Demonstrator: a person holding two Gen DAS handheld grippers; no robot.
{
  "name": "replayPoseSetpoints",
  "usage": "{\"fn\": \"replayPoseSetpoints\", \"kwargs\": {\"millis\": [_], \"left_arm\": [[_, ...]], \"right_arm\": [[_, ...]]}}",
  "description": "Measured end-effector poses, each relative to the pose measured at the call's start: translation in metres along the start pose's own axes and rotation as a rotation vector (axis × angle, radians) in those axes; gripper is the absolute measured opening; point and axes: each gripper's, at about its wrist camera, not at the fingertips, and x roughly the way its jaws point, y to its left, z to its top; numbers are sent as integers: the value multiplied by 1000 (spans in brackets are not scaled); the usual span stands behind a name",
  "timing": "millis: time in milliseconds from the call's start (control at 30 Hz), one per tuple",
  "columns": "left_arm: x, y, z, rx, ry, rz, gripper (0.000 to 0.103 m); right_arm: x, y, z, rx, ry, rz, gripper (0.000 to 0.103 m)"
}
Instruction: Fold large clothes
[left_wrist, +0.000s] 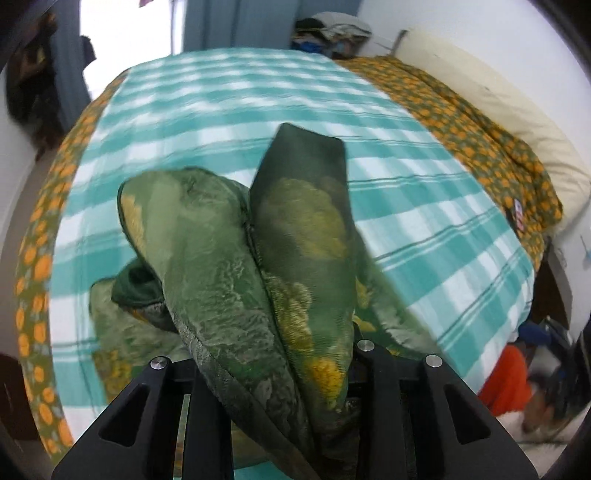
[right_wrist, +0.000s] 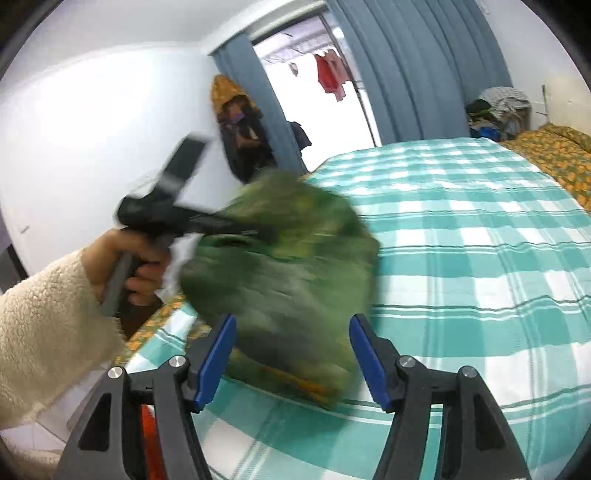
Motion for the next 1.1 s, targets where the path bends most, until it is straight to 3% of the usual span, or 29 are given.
{"fn": "replayPoseSetpoints", "kwargs": {"millis": [33,100,267,367,467,700,933,1000,1100], "left_arm": [[1,18,-8,-32,1,-16,28],[2,40,-22,-62,-9,-29,29],[5,71,-41,-126,-42,-58,30],[6,102,-57,-188,-51,-69,32],[19,135,-82,-262,-23,-61,36],[50,164,-125,-439,-80,-148,44],[57,170,-130,-481,-114,-188,46],[58,175,-134,-495,-122,-208,46],[58,180,-138,-501,-125,-225,46]], "right_arm": [[7,-1,2,-2,20,4,45],[26,4,8,-28,53,27,40],[95,41,20,-107,161,68,39],[141,47,10,-120,252,33,39],[184,53,-13,-86,372,58,39],[220,76,-54,-180,429,-59,38],[222,83,-20,-157,514,-45,39],[228,84,7,-124,484,-29,39],[233,99,44,-56,417,70,41]]}}
